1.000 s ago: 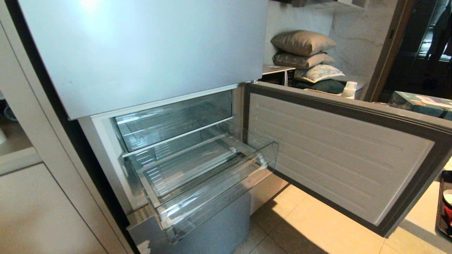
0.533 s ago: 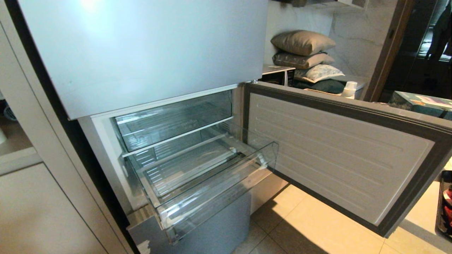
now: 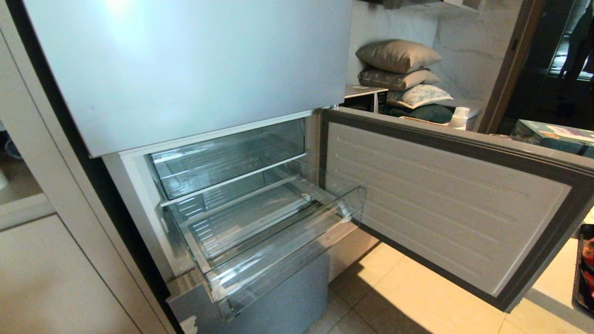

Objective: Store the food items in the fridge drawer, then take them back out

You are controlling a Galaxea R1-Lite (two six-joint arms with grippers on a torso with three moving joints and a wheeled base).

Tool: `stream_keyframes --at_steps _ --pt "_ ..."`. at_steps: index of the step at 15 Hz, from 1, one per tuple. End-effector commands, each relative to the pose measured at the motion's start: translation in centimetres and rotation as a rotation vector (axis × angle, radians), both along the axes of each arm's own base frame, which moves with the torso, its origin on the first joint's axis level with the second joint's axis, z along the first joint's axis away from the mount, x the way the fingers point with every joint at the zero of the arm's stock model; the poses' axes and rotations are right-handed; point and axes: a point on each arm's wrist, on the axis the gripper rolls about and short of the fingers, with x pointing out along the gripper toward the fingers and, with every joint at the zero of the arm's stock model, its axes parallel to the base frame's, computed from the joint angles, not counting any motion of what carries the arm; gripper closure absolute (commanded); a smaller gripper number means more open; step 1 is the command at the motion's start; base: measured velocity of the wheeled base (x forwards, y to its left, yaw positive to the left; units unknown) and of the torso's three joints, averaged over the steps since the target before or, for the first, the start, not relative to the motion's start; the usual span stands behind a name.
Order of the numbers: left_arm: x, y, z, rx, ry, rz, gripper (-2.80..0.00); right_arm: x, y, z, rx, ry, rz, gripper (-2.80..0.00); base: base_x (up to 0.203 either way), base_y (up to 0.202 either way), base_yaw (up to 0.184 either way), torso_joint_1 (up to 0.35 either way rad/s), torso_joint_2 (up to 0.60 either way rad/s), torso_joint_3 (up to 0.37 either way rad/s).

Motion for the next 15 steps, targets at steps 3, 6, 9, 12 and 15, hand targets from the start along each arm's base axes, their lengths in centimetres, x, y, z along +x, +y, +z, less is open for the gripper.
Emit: stream_keyframes --at_steps 3,6,9,12,15 --pt "0.0 0.0 -0.1 0.000 0.002 0.000 0.00 -2.7 2.7 6.2 -0.089 -0.077 -0.008 -2.80 0.000 0.000 0.000 0.000 0.00 0.000" --pt "0.0 0.0 -0.1 0.000 0.002 0.000 0.00 -6.8 6.4 11.5 -0.200 -0.141 -0.019 0.00 0.000 0.000 0.000 0.000 0.00 0.000" --pt "0.0 0.0 -0.1 0.000 0.002 -0.001 0.00 -11.9 11.5 15.6 -0.327 -0.223 -0.041 0.00 0.000 0.000 0.000 0.000 0.00 0.000" --pt "0.0 0.0 0.0 0.000 0.003 0.000 0.00 -16.3 18.1 18.2 -0.463 -0.352 0.015 0.00 0.000 0.000 0.000 0.000 0.00 0.000" --pt "0.0 0.0 -0.1 0.000 0.002 0.000 0.00 -19.1 25.2 18.1 -0.521 -0.510 0.259 0.00 0.000 0.000 0.000 0.000 0.00 0.000"
